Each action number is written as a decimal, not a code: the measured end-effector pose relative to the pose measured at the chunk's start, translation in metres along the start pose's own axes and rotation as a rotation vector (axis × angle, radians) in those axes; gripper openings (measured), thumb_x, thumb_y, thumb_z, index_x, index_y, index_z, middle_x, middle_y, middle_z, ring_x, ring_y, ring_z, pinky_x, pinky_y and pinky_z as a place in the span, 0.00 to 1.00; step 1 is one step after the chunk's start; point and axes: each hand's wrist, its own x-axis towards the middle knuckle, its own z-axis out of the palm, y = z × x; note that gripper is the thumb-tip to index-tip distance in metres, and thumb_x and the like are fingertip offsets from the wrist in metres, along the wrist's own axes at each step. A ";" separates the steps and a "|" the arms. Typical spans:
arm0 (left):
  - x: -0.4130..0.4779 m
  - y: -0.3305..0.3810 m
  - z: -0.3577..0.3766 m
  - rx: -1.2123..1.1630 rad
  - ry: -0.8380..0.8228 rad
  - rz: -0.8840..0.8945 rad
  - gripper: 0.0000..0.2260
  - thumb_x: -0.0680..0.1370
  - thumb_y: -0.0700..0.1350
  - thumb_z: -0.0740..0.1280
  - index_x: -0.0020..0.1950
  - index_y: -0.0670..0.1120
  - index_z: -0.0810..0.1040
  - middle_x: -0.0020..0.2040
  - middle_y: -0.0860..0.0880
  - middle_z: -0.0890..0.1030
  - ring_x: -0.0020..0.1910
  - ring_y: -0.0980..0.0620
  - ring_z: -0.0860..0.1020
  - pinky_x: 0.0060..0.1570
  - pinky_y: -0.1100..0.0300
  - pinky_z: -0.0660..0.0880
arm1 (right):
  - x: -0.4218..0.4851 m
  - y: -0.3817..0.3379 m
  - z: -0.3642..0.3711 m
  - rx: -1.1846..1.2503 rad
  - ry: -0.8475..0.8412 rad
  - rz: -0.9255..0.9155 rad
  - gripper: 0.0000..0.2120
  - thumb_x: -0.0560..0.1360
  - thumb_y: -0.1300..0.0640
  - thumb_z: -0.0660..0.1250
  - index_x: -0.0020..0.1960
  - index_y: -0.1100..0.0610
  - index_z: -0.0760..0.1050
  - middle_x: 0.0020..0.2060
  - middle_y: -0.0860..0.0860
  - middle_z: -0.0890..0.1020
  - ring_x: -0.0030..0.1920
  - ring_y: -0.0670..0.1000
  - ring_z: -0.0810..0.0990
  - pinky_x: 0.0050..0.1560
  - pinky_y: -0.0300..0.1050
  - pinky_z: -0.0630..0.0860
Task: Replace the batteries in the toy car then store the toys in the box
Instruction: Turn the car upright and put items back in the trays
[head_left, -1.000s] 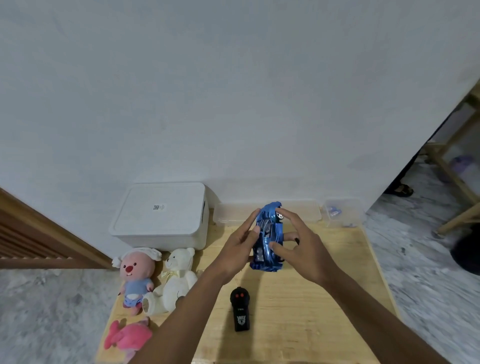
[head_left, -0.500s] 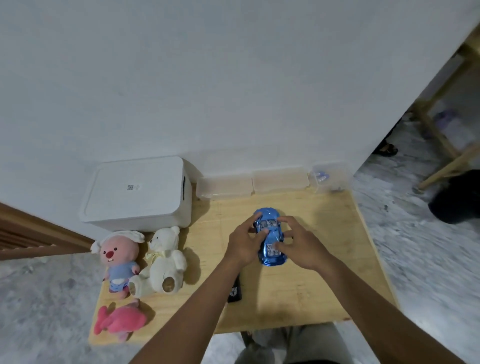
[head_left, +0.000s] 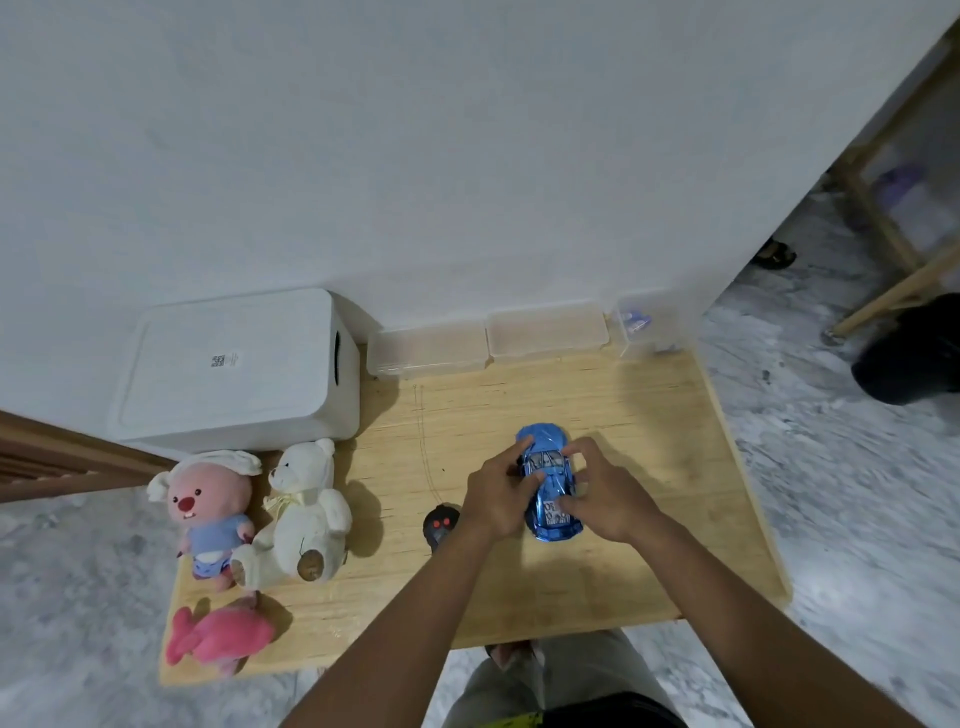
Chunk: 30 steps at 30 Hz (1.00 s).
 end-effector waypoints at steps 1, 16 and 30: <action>0.001 0.000 -0.001 0.007 0.003 0.001 0.25 0.81 0.48 0.71 0.78 0.54 0.71 0.68 0.47 0.81 0.67 0.51 0.79 0.65 0.63 0.74 | 0.001 0.001 0.000 -0.003 0.010 -0.003 0.28 0.75 0.53 0.73 0.68 0.45 0.62 0.50 0.54 0.84 0.45 0.54 0.84 0.48 0.56 0.82; 0.054 0.012 -0.133 0.323 0.552 0.074 0.26 0.75 0.46 0.75 0.72 0.47 0.74 0.66 0.41 0.77 0.61 0.40 0.78 0.61 0.50 0.75 | 0.071 -0.087 -0.053 -0.286 0.264 -0.416 0.17 0.75 0.49 0.70 0.64 0.45 0.73 0.57 0.46 0.78 0.52 0.51 0.80 0.49 0.46 0.76; 0.108 -0.019 -0.139 0.284 0.600 0.209 0.37 0.76 0.41 0.76 0.80 0.51 0.61 0.78 0.47 0.61 0.76 0.48 0.63 0.73 0.48 0.69 | 0.168 -0.152 -0.001 -0.817 0.314 -0.513 0.24 0.76 0.56 0.68 0.69 0.52 0.65 0.66 0.54 0.71 0.36 0.60 0.81 0.32 0.48 0.71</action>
